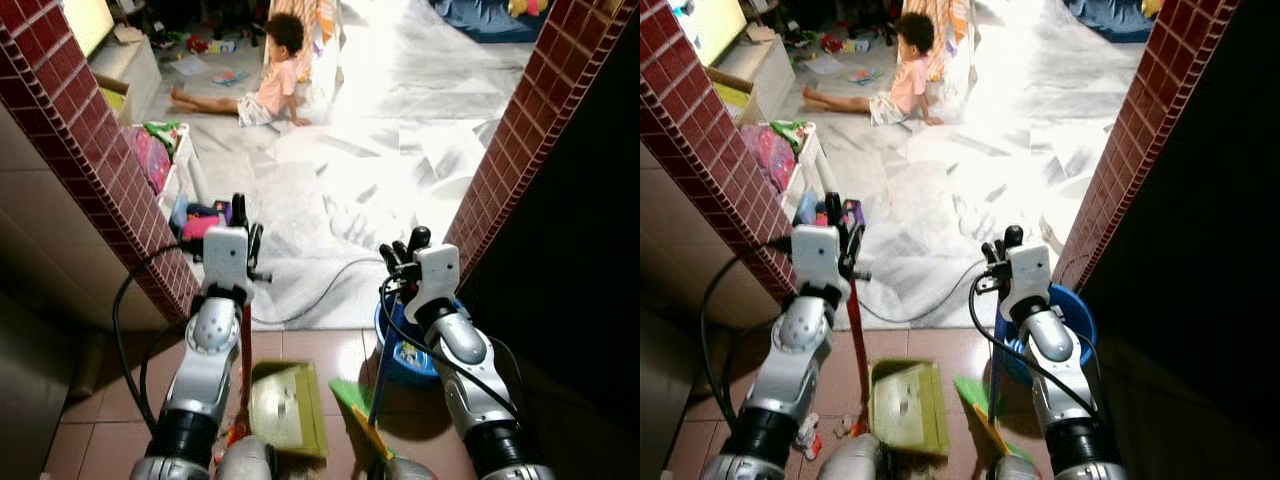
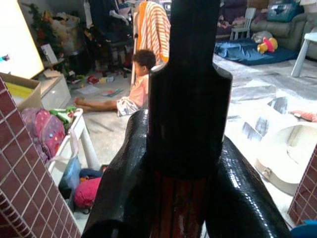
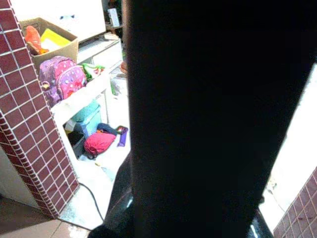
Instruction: Sweep floor
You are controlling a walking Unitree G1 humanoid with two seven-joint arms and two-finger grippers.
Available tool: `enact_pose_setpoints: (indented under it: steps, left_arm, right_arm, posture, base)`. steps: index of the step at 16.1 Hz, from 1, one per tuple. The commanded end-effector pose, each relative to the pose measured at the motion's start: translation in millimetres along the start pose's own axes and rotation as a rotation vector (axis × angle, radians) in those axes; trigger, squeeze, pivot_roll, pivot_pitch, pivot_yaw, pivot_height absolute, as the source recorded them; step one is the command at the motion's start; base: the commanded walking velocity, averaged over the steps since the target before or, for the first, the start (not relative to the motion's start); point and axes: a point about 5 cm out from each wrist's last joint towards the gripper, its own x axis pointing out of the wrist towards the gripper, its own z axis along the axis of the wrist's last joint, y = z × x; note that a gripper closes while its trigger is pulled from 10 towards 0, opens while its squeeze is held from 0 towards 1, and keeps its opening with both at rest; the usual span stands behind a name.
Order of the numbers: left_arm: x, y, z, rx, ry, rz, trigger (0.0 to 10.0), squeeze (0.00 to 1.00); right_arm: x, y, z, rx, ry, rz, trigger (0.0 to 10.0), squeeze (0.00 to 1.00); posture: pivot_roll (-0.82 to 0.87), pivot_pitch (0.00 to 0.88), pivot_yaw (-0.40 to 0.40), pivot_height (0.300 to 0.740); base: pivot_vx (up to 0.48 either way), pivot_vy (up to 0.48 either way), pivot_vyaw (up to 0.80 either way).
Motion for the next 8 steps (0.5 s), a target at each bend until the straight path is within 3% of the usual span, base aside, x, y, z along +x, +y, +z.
enact_pose_setpoints:
  steps: [1,8]
  left_arm:
    - [4.7,3.9,15.1,0.009,-0.061,0.013,10.0,0.00]
    - [5.7,0.1,16.7,-0.001,-0.061,0.008,10.0,0.00]
  right_arm:
    - [3.4,4.6,5.7,0.018,-0.035,0.006,10.0,0.00]
    - [5.1,4.2,5.9,0.010,-0.037,0.002,10.0,0.00]
  posture:
    - [0.00,0.000,0.053,0.740]
    - [0.00,0.000,0.054,0.740]
  base:
    - [-0.262,0.000,0.00]
    - [-0.265,0.000,0.00]
